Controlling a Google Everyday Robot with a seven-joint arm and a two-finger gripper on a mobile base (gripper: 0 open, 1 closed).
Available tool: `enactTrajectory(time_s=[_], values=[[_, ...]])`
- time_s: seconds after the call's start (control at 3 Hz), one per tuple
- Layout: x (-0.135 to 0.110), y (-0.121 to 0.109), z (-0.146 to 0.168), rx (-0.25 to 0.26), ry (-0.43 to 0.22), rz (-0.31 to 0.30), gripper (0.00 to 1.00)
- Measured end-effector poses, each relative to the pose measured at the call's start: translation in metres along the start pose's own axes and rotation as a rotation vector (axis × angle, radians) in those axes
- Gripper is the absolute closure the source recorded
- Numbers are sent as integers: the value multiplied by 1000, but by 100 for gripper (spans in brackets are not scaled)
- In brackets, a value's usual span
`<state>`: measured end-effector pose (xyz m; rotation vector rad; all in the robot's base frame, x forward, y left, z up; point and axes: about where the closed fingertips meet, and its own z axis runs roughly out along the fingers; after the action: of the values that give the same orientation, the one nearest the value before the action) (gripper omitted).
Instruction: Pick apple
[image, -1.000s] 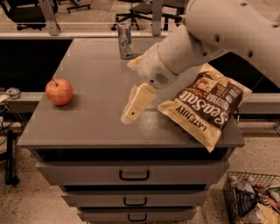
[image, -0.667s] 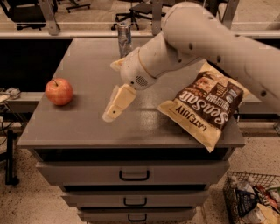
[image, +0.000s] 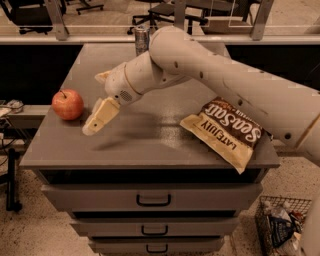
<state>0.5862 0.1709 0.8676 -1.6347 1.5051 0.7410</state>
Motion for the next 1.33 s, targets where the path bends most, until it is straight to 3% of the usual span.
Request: enactTrajectory(time_s=[0.67,1.0,1.33], values=[[-28,-13,51,-35,-120,36,0],[-35,-10,75,-60,-159,60,26],[-38,-11,79,-60,-175,67,48]])
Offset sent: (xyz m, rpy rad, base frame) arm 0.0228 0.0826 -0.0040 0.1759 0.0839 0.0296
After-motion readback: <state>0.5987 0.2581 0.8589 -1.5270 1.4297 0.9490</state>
